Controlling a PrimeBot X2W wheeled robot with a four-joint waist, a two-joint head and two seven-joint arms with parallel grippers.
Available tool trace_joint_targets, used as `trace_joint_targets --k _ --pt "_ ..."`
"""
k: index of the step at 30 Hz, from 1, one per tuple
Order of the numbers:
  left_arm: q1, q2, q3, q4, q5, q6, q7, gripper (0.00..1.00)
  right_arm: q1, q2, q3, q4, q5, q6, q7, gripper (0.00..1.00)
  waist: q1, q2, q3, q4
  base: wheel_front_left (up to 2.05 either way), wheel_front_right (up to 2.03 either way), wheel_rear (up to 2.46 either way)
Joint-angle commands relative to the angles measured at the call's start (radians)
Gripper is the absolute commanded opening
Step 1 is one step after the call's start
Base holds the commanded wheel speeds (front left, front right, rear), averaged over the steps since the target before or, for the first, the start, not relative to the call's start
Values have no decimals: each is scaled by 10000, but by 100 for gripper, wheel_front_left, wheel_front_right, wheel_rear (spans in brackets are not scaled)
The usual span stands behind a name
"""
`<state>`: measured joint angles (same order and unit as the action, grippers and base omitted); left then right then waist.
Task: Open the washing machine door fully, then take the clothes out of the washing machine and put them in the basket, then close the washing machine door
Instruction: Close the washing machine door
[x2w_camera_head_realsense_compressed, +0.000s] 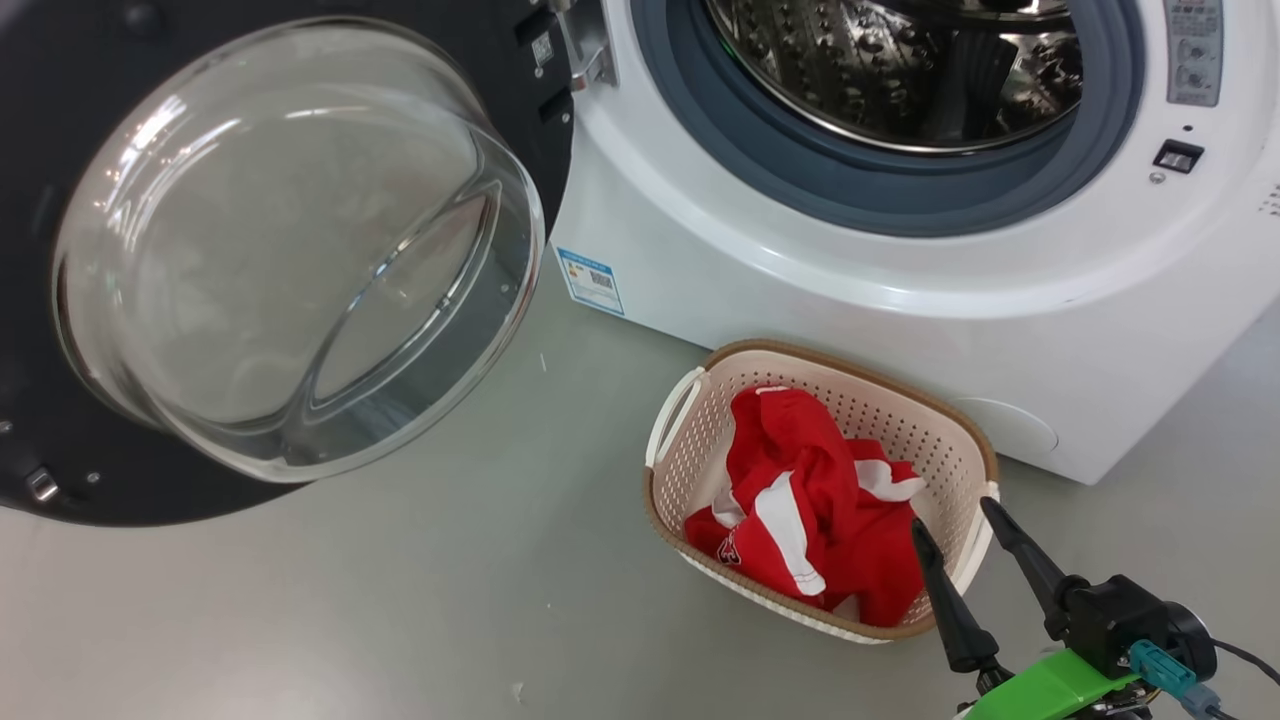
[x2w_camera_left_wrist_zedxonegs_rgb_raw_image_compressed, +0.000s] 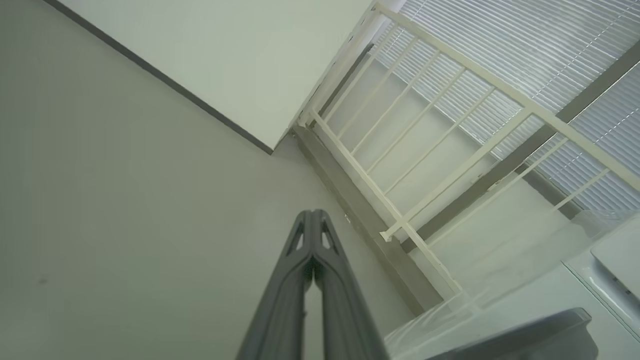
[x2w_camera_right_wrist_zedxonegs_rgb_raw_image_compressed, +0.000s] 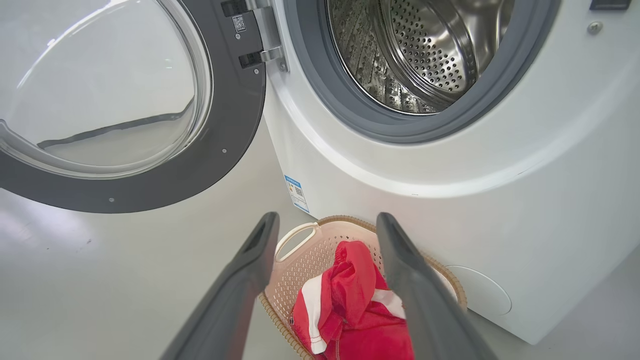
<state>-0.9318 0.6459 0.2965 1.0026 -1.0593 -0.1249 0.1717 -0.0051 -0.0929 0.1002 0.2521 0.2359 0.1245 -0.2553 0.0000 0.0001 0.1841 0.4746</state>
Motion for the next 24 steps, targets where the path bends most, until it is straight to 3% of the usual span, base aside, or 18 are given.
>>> trace_joint_targets --k 1,12,24 --pt "-324 887 91 83 -301 -57 782 0 -146 -128 252 -258 -158 62 -65 100 0 -1 185 13 0 0 0" --pt "-552 838 -245 551 -1240 -57 4393 0 -158 -317 164 -414 -264 62 -65 100 0 -1 702 85 0 0 0" --pt "-102 612 -309 -163 -1889 -57 5825 0 -270 -473 223 -436 -297 62 -65 100 0 -1 885 86 0 0 0"
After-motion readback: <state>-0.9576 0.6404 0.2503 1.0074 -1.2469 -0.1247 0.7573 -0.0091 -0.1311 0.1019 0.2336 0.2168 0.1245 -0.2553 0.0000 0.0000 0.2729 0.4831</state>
